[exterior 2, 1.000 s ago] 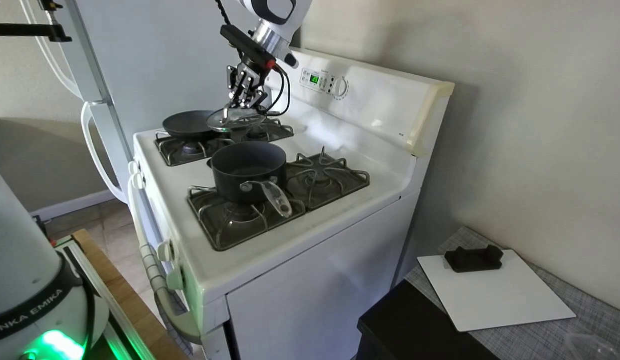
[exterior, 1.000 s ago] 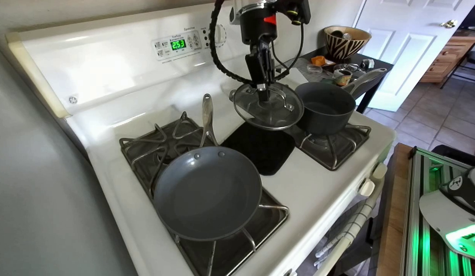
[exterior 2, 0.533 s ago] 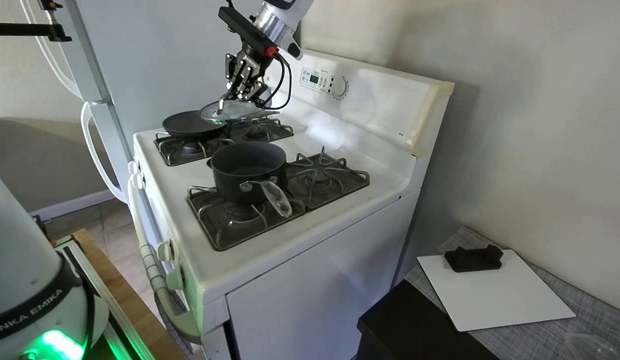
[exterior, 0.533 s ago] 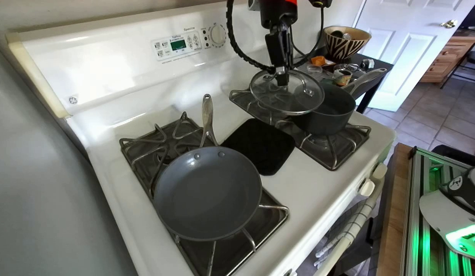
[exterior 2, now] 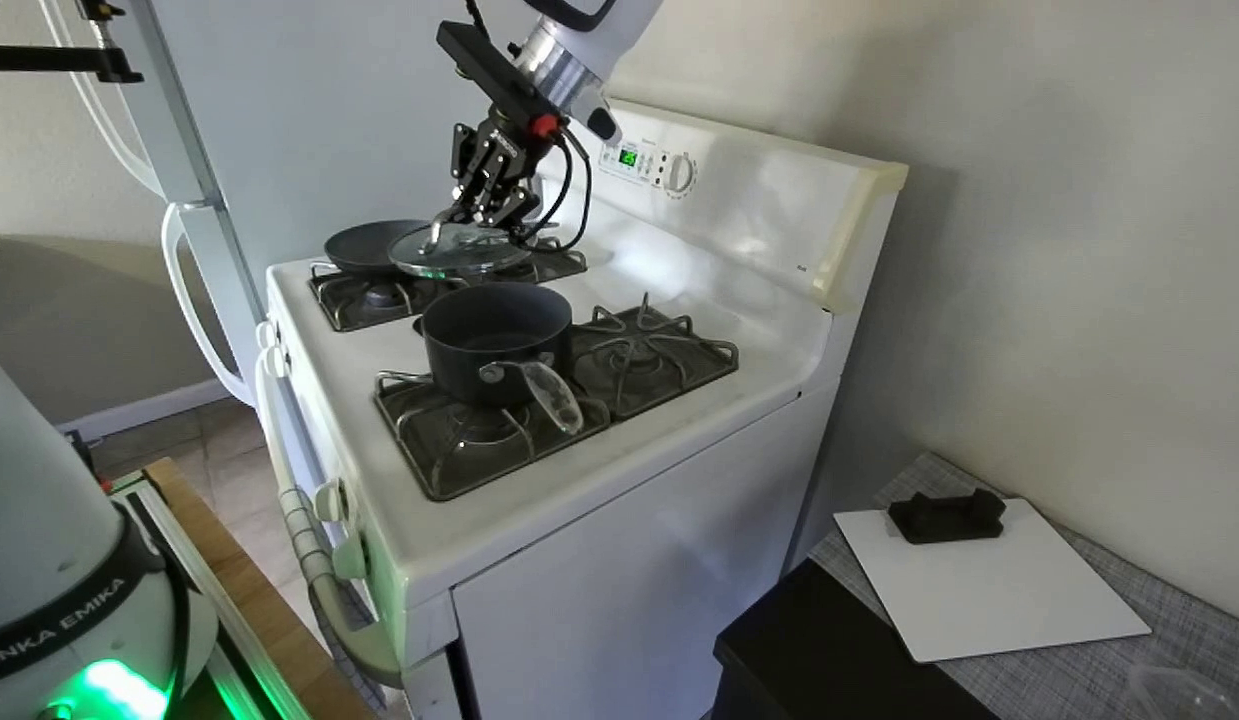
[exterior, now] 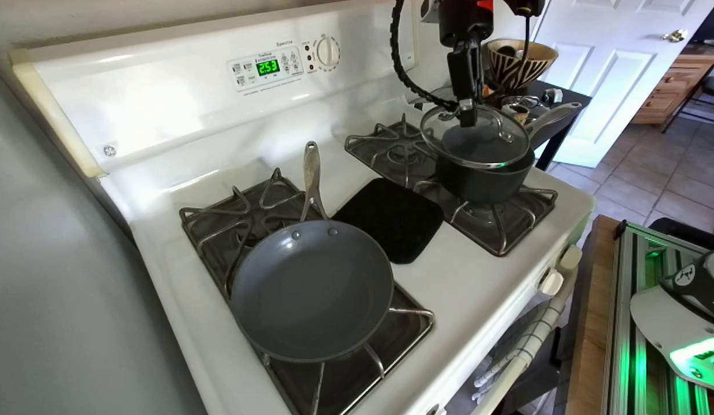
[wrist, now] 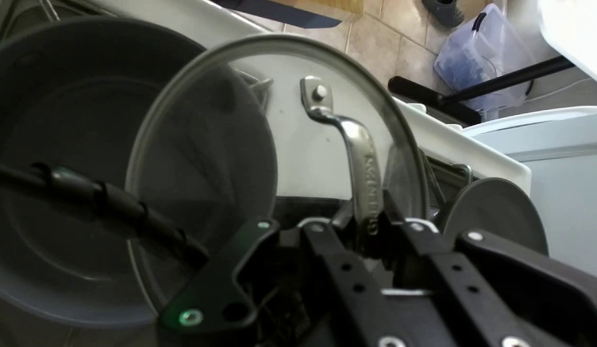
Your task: Put the lid on the right pot, the push the pot backwards
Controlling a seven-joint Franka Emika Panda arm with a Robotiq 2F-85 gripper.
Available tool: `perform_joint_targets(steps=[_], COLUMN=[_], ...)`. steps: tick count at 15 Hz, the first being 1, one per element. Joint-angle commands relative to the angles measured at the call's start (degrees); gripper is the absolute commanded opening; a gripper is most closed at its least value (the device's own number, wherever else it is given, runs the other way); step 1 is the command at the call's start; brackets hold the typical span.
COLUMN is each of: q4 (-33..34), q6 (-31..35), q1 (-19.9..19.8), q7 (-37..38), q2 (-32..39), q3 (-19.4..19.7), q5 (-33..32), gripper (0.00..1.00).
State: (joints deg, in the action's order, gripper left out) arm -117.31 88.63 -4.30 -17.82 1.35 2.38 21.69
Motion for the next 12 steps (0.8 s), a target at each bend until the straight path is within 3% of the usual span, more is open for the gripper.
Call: perform_joint_targets(steps=[1,12], q4=[-5.45,-8.25], q6=[1.68,5.05], q1=[-0.76,-2.45], q7=[-2.36,-7.16], q2=[-4.17,-3.41], q3=[1.55,4.59], q5=[-1.13,-0.65], gripper=[0.0,0.0])
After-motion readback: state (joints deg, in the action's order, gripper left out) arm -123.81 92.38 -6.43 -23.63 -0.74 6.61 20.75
